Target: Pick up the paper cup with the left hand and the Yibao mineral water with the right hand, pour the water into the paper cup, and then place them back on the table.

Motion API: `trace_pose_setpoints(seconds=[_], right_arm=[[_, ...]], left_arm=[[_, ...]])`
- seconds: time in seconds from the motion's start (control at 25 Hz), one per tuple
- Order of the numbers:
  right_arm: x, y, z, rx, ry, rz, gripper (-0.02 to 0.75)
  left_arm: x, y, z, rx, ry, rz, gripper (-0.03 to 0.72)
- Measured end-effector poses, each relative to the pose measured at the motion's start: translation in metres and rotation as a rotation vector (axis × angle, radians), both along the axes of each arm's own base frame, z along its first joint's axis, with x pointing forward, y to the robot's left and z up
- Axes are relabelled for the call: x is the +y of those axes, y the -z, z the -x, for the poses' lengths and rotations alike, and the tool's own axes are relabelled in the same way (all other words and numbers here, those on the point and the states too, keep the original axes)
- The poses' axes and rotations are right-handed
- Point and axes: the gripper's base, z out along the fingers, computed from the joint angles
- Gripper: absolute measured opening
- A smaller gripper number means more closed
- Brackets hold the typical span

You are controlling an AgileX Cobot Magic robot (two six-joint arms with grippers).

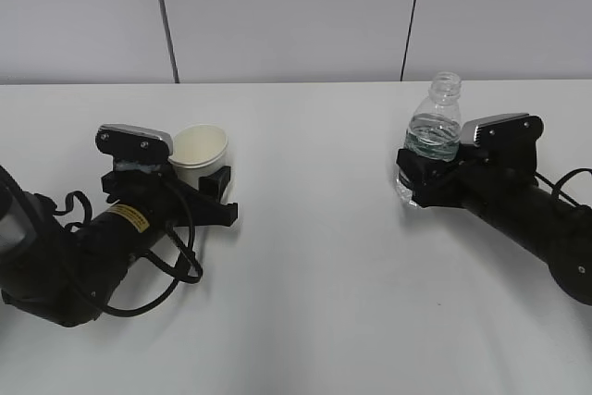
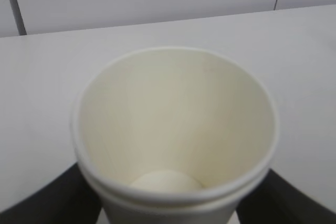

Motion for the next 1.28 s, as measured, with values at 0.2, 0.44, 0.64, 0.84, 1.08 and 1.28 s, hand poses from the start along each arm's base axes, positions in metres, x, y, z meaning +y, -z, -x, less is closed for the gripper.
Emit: trace_pose_setpoints(seconds=[0.2,0.44,0.64,0.84,1.08,1.28], right_arm=[[0.0,0.0,0.0,0.0,0.0,0.001,0.522],[0.0,0.0,0.0,-0.002,0.004,-0.001,0.511],[0.0,0.001,0.0,-0.003,0.003,-0.001,0.507],[0.0,0.001,-0.001,-0.011,0.0,0.015,0.503],[0.001,0.001,0.0,-0.019,-0.016,0.038,0.502],[0.001,0.001,0.0,-0.019,-0.022,0.041,0.493]], left_arm=[[0.0,0.0,0.0,0.0,0.001,0.0,0.441],[-0.005,0.0,0.002,-0.005,0.064,-0.013,0.441],[-0.009,0.0,0.005,-0.011,0.123,-0.024,0.441],[-0.012,0.0,0.006,-0.015,0.164,-0.032,0.436],[-0.015,0.0,0.008,-0.018,0.206,-0.04,0.435],[-0.018,-0.003,0.01,-0.014,0.241,-0.017,0.435]])
